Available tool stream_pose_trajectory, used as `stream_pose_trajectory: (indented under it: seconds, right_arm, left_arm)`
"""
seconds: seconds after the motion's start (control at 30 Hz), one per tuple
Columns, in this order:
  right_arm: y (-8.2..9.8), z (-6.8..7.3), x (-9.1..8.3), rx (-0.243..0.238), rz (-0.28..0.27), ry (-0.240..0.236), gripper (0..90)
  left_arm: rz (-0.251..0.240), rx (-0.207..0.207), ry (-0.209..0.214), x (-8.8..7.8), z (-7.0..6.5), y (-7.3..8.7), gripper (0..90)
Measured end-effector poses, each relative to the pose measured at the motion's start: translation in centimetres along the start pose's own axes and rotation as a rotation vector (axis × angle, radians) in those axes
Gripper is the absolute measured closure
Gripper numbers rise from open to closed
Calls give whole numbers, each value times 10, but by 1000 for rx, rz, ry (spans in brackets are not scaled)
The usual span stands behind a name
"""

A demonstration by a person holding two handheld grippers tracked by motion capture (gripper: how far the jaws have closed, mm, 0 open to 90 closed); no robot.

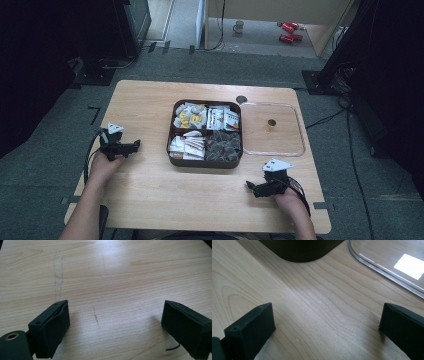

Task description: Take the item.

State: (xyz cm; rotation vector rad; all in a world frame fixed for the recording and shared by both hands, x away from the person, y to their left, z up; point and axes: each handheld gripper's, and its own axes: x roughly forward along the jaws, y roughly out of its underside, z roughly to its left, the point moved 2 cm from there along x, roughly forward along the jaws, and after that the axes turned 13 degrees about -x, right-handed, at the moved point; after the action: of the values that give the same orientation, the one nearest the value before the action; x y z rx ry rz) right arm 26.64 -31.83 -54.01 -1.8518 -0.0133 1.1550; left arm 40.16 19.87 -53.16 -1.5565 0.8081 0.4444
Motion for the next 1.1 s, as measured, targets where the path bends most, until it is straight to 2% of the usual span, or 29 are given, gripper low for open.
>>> stream_pose_trajectory:
  seconds: [0.43, 0.7, 0.77, 0.83, 0.87, 0.9, 1.0, 1.1]
  right_arm:
    - [0, 0, 0, 0, 0, 0, 0]
    - [0, 0, 0, 0, 0, 0, 0]
    - [0, 0, 0, 0, 0, 0, 0]
    - [0, 0, 0, 0, 0, 0, 0]
    - [0, 0, 0, 0, 0, 0, 0]
    - [0, 0, 0, 0, 0, 0, 0]
    - [0, 0, 0, 0, 0, 0, 0]
    - [0, 0, 0, 0, 0, 0, 0]
  left_arm:
    - [1, -8, -10, 0, -1, 0, 84]
    - [61, 16, -1, -1, -2, -5, 94]
    - [72, 30, 15, -3, -3, -6, 168]
    - [81, 38, 29, -4, -5, -7, 176]
    - [81, 38, 29, -4, -5, -7, 219]
    - [79, 51, 49, -6, -6, -8, 291]
    - [78, 49, 58, -7, -8, -10, 285]
    - [84, 67, 61, -10, -10, -11, 299]
